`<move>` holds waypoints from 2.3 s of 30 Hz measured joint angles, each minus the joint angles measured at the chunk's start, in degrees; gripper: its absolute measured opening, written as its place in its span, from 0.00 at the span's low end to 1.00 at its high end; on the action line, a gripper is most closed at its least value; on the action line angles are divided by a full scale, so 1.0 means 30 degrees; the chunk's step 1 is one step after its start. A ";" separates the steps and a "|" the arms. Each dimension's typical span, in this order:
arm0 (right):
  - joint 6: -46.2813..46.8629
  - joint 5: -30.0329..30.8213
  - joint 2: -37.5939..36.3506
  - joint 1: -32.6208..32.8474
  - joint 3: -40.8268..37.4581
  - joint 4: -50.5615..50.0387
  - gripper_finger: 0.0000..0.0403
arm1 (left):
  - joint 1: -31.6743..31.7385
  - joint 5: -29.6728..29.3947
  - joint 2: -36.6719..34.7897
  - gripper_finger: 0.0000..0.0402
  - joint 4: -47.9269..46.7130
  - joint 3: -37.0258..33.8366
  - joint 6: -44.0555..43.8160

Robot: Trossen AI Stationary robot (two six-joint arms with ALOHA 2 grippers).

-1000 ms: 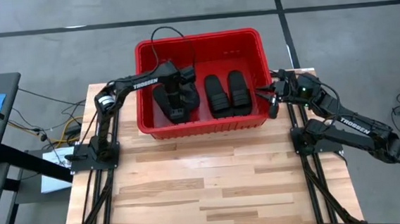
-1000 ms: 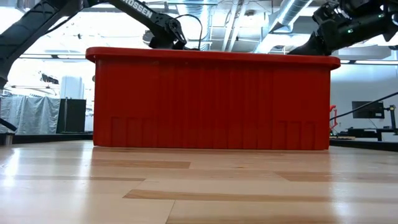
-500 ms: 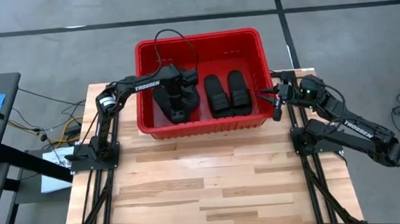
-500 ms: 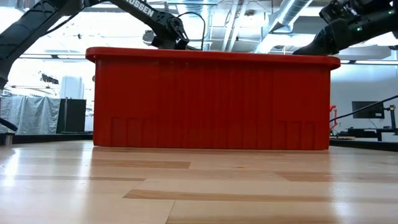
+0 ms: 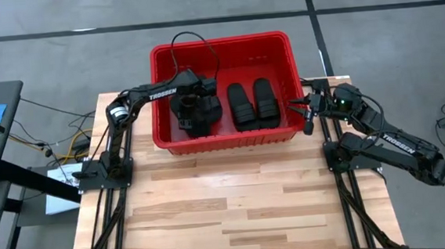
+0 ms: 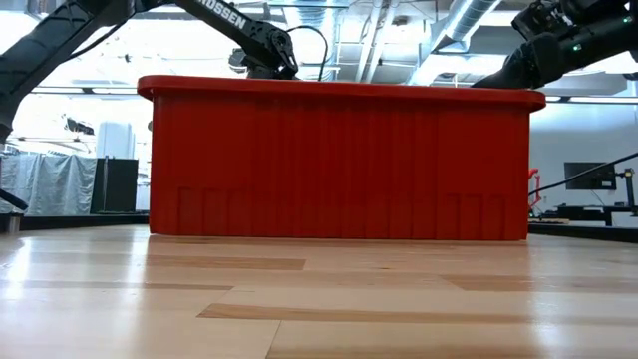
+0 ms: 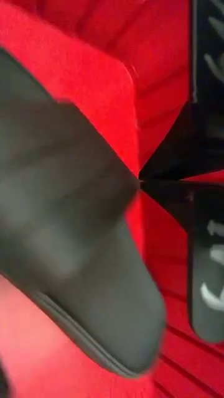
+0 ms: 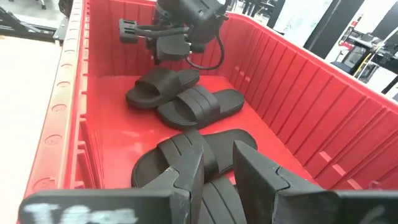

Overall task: Pick and place slides into bin
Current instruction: Adjust the black slides in the red container

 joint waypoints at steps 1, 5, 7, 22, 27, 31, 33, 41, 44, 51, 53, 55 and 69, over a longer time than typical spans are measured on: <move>0.0000 -0.0002 0.0000 -0.0002 0.0000 0.0000 0.19 | 0.0071 -0.0291 0.0000 0.00 -0.0096 0.0000 -0.0061; 0.0007 0.0000 0.0000 -0.0003 0.0000 -0.0086 0.19 | 0.0231 0.1781 0.0000 0.00 0.0029 0.0000 -0.0094; 0.0007 0.0000 0.0000 0.0002 0.0000 -0.0095 0.19 | 0.0034 0.3539 0.0000 0.00 0.0349 0.0000 0.0144; 0.0153 0.0124 0.0000 -0.0002 0.0000 -0.0182 0.19 | -0.1252 0.5570 -0.0029 0.00 0.4562 -0.0161 0.1685; 0.0160 0.0131 0.0000 -0.0006 0.0000 -0.0240 0.19 | -0.1272 0.3799 -0.0051 0.00 0.5836 -0.1635 0.1707; 0.0168 0.0204 0.0000 -0.0006 0.0000 -0.0240 0.19 | -0.1342 0.1258 -0.0051 0.00 0.6182 -0.2629 0.1830; 0.0168 0.0206 0.0024 -0.0006 0.0180 -0.0525 0.19 | -0.1271 -0.0356 -0.0051 0.00 0.5513 -0.2761 0.1936; 0.0175 0.0208 0.0058 -0.0006 0.0568 -0.0565 0.19 | -0.0933 -0.3757 -0.0051 0.00 0.4565 -0.2769 0.2261; 0.0182 0.0210 0.0054 -0.0006 0.0568 -0.0715 0.19 | -0.0900 -0.4199 -0.0070 0.00 0.4089 -0.2608 0.2183; 0.0189 0.0204 0.0058 -0.0006 0.0568 -0.0962 0.19 | -0.0904 -0.3583 -0.0530 0.00 0.2740 -0.0834 0.1040; 0.0189 0.0211 0.0058 -0.0006 0.0568 -0.0962 0.19 | -0.0898 -0.2783 -0.0801 0.00 0.2765 -0.0328 0.0993; 0.0189 0.0204 0.0057 -0.0006 0.0568 -0.0962 0.19 | -0.0904 -0.2087 -0.1050 0.00 0.2793 0.0042 0.1035; 0.0168 0.0204 0.0022 -0.0006 0.0576 -0.0962 0.19 | -0.0205 -0.0387 -0.0952 0.00 1.3948 0.0816 0.2268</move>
